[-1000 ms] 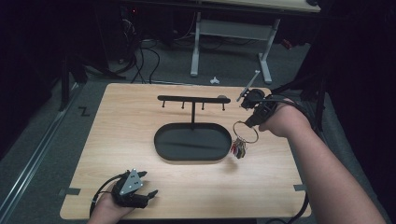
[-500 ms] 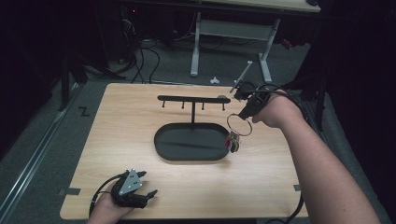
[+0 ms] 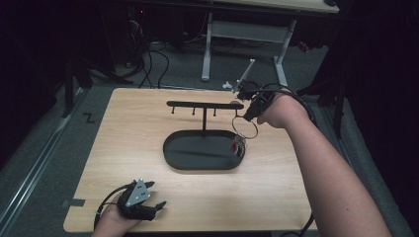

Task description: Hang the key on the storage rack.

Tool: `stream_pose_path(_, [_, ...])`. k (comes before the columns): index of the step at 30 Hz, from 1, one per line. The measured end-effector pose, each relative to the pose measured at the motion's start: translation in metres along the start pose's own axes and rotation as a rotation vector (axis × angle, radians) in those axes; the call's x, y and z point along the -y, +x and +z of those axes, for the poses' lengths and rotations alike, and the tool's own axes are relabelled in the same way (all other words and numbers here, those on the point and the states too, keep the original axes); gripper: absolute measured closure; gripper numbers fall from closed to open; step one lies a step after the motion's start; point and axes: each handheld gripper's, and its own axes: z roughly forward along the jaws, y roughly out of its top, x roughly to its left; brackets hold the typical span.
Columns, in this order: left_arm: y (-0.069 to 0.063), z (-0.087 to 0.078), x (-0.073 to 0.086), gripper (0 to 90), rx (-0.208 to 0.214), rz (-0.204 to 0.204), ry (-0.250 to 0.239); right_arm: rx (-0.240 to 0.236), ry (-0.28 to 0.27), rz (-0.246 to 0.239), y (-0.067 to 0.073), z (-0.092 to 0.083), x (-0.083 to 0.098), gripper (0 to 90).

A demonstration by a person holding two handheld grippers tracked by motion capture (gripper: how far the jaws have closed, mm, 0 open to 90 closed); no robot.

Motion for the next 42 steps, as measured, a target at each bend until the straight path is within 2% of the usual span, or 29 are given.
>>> stream_pose_path(19, [0.001, 0.000, 0.001, 22.7, 0.000, -0.001, 0.005, -0.011, -0.004, 0.006, -0.017, 0.016, -0.017, 87.3])
stream_pose_path(25, [0.002, 0.000, 0.001, 22.7, -0.003, -0.008, 0.000, -0.018, -0.004, 0.002, -0.024, 0.026, -0.024, 87.3])
stream_pose_path(33, [0.002, 0.001, 0.001, 22.7, -0.003, -0.006, 0.002, -0.029, -0.002, -0.002, -0.025, 0.035, -0.031, 87.3])
stream_pose_path(42, [0.003, 0.000, 0.002, 22.7, -0.005, -0.007, -0.003, -0.020, 0.001, -0.002, -0.027, 0.043, -0.036, 87.2])
